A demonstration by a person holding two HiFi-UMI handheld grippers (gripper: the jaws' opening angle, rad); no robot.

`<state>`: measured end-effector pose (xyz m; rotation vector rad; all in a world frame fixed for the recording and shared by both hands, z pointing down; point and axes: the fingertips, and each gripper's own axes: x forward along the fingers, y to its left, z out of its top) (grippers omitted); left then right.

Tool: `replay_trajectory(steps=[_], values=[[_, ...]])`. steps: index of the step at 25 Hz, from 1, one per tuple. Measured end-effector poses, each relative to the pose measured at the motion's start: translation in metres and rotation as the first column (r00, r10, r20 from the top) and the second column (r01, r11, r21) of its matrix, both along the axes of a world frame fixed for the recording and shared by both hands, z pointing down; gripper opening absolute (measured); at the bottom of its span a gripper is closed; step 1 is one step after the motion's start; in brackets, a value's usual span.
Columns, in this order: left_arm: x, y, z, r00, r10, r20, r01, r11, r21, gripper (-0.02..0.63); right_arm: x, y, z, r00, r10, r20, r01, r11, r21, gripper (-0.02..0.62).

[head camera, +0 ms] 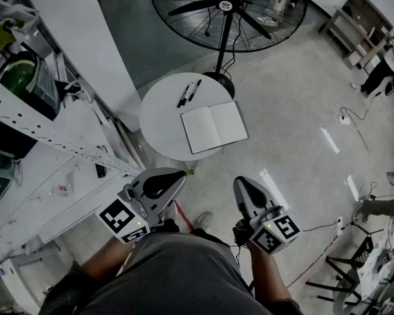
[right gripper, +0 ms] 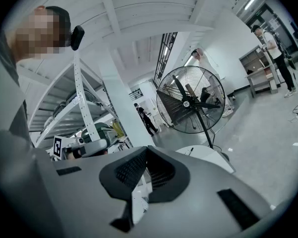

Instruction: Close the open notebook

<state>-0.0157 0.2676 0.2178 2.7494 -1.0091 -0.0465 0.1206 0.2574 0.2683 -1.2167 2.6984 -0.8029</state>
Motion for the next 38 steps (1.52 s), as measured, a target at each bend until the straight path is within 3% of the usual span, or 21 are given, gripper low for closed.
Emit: replay_trajectory(steps=[38], values=[[0.074, 0.036, 0.008, 0.998, -0.047, 0.042, 0.046, 0.999, 0.013, 0.015, 0.072, 0.023, 0.018, 0.998, -0.035, 0.058, 0.036, 0.999, -0.022, 0.021]])
